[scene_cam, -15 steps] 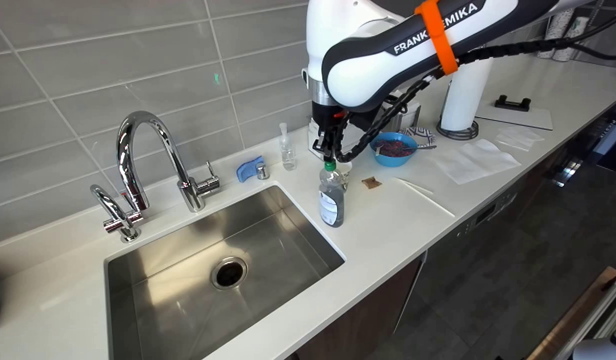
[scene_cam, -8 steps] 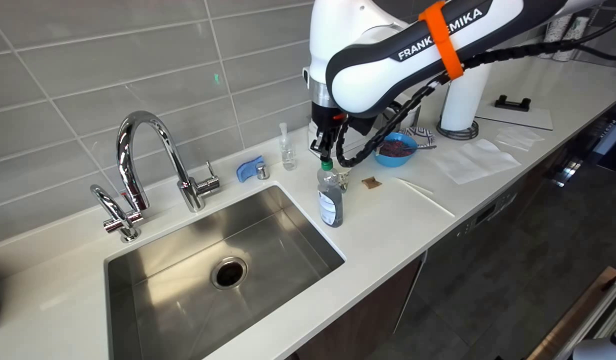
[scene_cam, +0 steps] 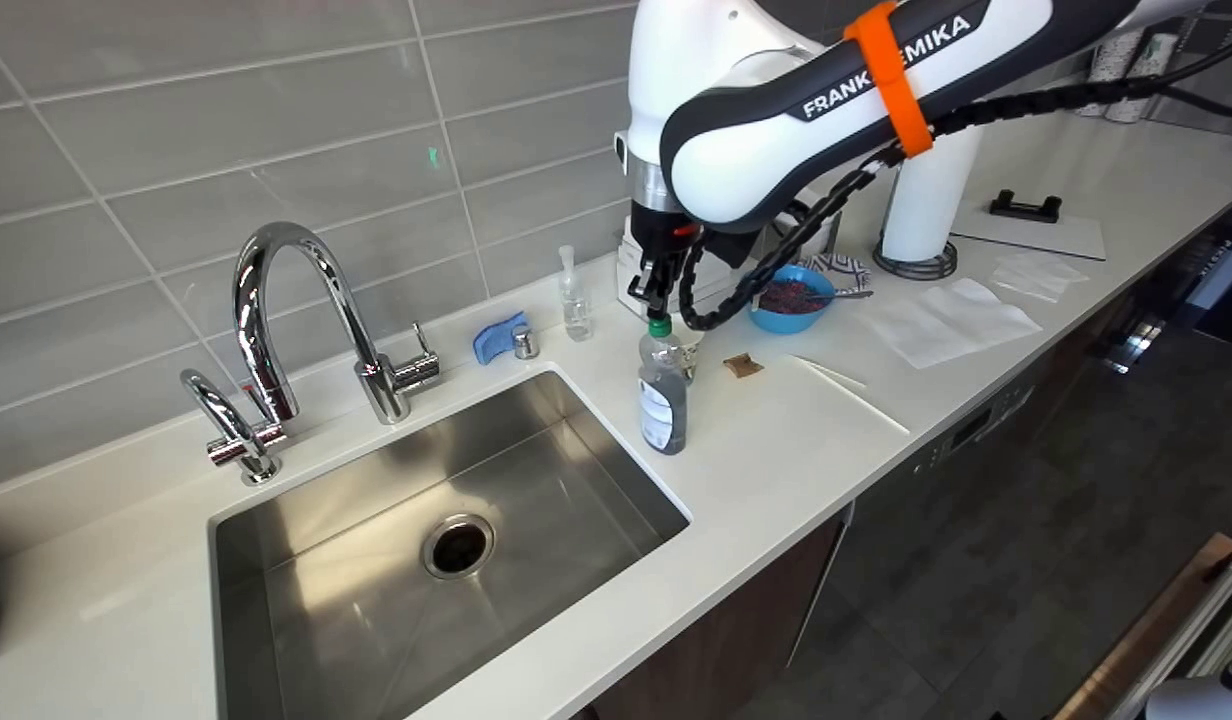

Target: Close the lid on the bottle

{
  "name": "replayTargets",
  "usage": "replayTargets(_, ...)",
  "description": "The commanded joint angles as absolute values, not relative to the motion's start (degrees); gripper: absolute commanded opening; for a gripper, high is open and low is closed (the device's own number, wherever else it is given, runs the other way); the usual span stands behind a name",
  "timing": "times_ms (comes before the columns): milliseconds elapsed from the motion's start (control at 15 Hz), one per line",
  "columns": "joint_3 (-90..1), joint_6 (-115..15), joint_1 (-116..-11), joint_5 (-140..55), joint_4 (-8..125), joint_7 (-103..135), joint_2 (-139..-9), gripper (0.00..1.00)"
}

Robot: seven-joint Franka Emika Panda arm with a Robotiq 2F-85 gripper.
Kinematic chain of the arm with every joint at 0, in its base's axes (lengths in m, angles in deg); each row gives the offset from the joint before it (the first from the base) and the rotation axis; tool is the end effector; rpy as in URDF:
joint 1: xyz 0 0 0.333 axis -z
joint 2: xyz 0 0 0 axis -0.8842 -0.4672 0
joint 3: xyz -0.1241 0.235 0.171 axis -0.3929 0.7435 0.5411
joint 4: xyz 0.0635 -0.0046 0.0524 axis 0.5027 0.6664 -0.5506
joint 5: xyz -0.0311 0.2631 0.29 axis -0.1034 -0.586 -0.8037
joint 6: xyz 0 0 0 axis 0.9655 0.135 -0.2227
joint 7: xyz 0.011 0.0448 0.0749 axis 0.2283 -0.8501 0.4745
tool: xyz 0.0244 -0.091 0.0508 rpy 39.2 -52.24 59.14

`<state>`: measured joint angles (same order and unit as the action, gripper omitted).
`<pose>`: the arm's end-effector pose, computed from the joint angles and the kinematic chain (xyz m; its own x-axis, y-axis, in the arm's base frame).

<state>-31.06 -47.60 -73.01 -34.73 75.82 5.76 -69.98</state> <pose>0.5861 0.2121 0.3981 0.8260 0.5421 0.1543 0.5248 -0.8396 0.1402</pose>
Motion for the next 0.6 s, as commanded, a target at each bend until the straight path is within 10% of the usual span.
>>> replayTargets(0,-31.07,-44.35,-72.95,-35.41,76.30,4.67,-68.57,0.00)
replayTargets(267,-30.74,-41.51,-72.86,-35.86,75.29,2.85,-66.55,0.00)
replayTargets(400,-30.65,-39.54,-72.68,-36.73,74.47,1.98,-65.17,0.27)
replayTargets(533,-30.58,-36.05,-72.63,-37.87,73.30,1.17,-63.76,0.30)
